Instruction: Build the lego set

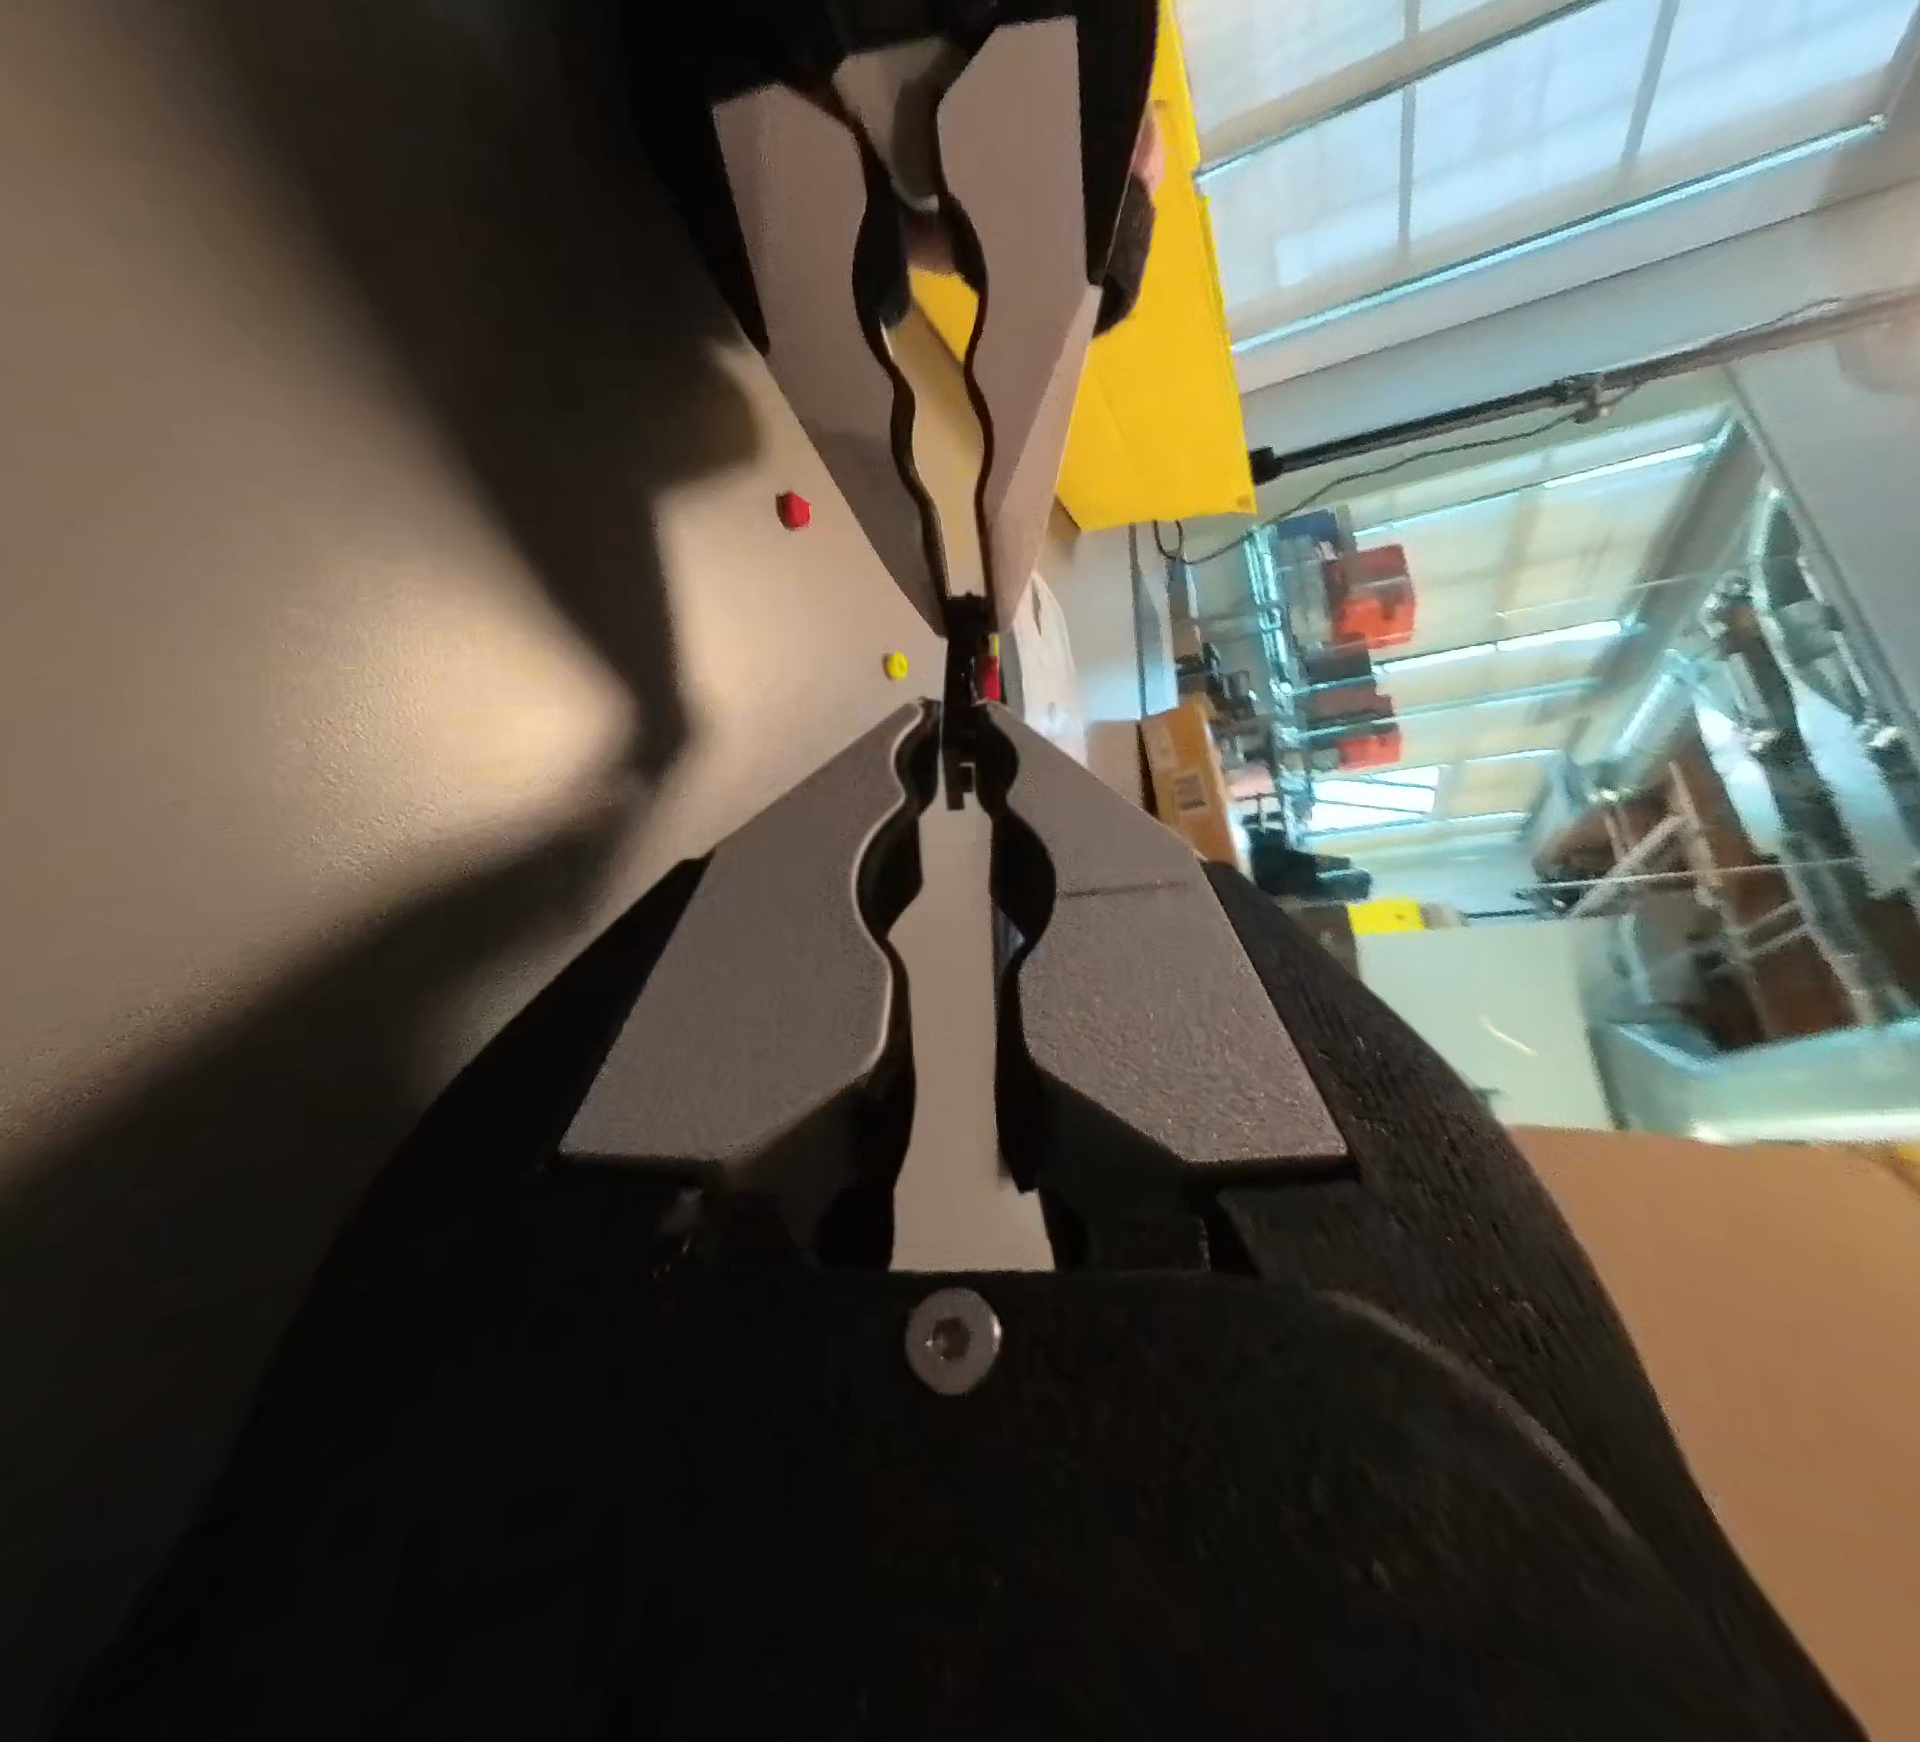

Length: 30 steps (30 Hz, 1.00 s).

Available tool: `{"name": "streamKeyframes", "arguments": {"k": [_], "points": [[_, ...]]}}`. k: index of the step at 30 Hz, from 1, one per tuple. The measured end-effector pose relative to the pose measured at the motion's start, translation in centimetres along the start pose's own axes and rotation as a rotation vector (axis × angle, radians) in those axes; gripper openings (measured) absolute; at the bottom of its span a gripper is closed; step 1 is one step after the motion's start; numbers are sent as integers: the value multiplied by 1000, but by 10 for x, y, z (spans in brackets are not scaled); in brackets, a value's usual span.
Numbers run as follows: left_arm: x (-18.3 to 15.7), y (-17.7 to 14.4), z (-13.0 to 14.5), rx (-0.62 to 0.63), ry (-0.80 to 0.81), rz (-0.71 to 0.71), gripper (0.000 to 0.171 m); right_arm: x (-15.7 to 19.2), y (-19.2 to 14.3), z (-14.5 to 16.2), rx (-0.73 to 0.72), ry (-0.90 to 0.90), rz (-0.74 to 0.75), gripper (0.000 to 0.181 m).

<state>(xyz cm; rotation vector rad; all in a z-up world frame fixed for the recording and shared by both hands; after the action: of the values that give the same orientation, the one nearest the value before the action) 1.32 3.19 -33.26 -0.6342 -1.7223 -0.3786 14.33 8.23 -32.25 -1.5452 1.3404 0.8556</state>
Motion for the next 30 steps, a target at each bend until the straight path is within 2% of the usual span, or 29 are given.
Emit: {"name": "streamKeyframes", "arguments": {"k": [9,12,14,16,17,19,23,24,26,28,30], "points": [[2,2,-13,-36,20,-37,7,-5,8,15,125,0,76,4],[1,4,-29,-100,45,-58,4,-2,14,14,108,45,72,3],[-4,7,-41,-147,56,-44,0,-2,17,8,50,83,70,3],[-2,1,-48,-237,63,-101,0,-4,15,4,-19,139,79,3],[1,-3,-49,-280,51,-140,7,-5,12,4,-51,153,94,2],[6,-10,-45,-334,-4,-139,39,-10,5,4,-120,170,126,2],[20,-9,-33,-367,-277,-87,54,-14,-4,-4,-260,212,123,2],[21,-7,-30,-373,-334,-55,53,-13,-4,-6,-274,208,112,2],[22,-5,-28,-400,-385,-35,37,-11,-4,-8,-278,187,96,2],[19,-4,-29,-416,-352,-41,15,-10,-3,-9,-278,174,81,2],[17,-5,-29,-412,-299,-56,10,-9,-3,-10,-274,171,70,3]]}}
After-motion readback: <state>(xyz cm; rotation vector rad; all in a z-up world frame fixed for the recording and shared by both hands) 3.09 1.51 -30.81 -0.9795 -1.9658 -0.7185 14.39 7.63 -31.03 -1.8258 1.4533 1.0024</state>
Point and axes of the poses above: each gripper's, where its closed fingertips meet, y out along the fingers, z out of its underside, x = y × z across the jaws, the point moved 8 cm from there along -y, back along the fingers, and after that the axes turned 8 degrees about -x, right-handed, at the moved point
